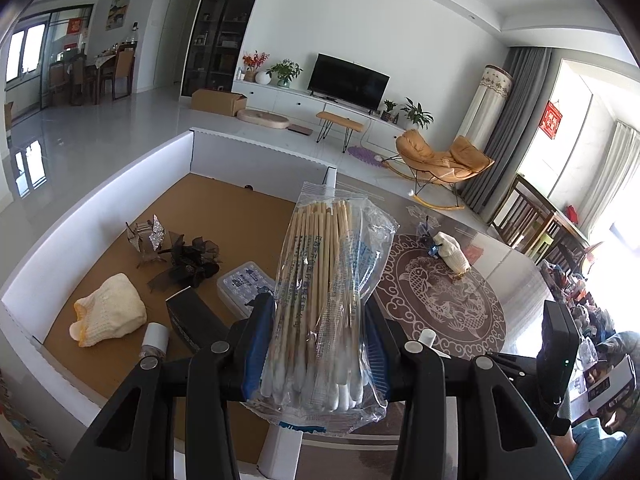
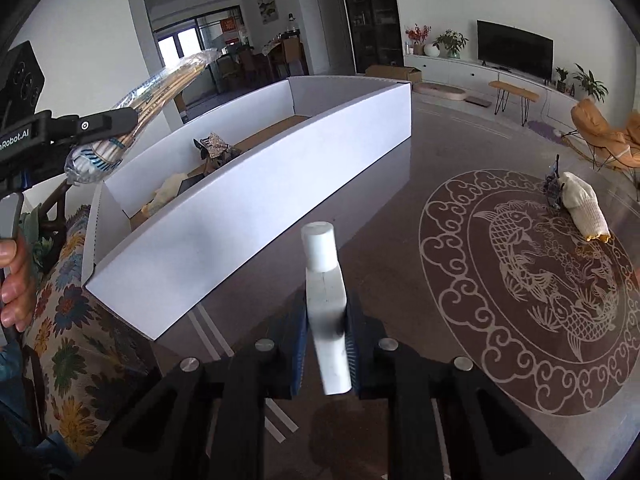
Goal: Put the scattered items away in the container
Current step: 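Carry the swab bag with the left tool and lotion bottle with the right tool to the box, then open both tools to drop the swab bag and lotion bottle into the box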
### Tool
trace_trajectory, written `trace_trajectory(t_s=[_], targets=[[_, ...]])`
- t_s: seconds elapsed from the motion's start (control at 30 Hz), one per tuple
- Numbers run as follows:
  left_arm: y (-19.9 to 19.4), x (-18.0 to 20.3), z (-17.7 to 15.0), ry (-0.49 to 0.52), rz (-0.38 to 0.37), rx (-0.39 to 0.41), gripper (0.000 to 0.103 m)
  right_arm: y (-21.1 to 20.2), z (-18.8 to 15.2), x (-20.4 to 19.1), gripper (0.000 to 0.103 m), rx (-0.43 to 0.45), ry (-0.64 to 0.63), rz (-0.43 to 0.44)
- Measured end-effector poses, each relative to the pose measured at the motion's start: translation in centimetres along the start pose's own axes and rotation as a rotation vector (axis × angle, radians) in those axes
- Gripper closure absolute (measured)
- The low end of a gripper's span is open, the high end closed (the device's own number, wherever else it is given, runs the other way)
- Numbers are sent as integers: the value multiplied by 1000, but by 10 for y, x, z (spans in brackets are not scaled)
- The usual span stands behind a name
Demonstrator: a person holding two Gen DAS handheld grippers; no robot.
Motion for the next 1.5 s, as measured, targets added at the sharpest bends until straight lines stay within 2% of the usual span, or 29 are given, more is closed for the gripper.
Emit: trace_trajectory(t_s=[0.17,0.37,0.53,0.67,0.83,0.93,1.0,1.1,1.2,1.27,1.3,1.33,1.37,1.4,1.5], targets=[[1,6,-1,10,-11,-2,60,6,-6,15,86,-23,32,12],[-1,7,0,18,-13,2,60,-3,-8,23,89,19,68,49],[0,1,4,11,-2,-4,60,-20,10,23,88,57,87,71],[-5,-18,19,-22,21,14,60,-33,54,5,88,110,58,115],[-1,-45,62,-23,90,36,60,-39,139,-26,88,190,27,197],[19,-62,90,-24,133,21,60,-22,190,-49,88,202,-21,191],[40,-75,107,-32,154,-15,60,2,218,-62,88,172,-47,169],[77,-94,125,-74,168,-101,60,51,248,-75,88,73,-67,117],[116,-110,138,-95,196,-238,59,99,267,-74,88,-69,-25,65],[136,-117,141,-107,221,-330,54,126,278,-71,86,-176,23,42],[143,-120,142,-113,225,-363,51,136,282,-70,83,-219,29,-6],[148,-122,143,-122,229,-381,32,142,286,-71,64,-242,17,-52],[150,-124,144,-129,238,-384,10,145,289,-75,41,-246,-4,-70],[150,-125,145,-129,245,-373,7,146,291,-79,40,-244,-23,-67],[145,-124,143,-121,265,-346,7,145,291,-84,40,-245,-27,-49]])
Point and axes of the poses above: each gripper's, at about its wrist camera, not at the fingertips, and y roughly the way its jaws point, x to its right, z to its top, the point moved 2 cm from there along y, roughly the way its jaws point, and after that the axes turned 3 degrees about -x, right-handed, at the moved point
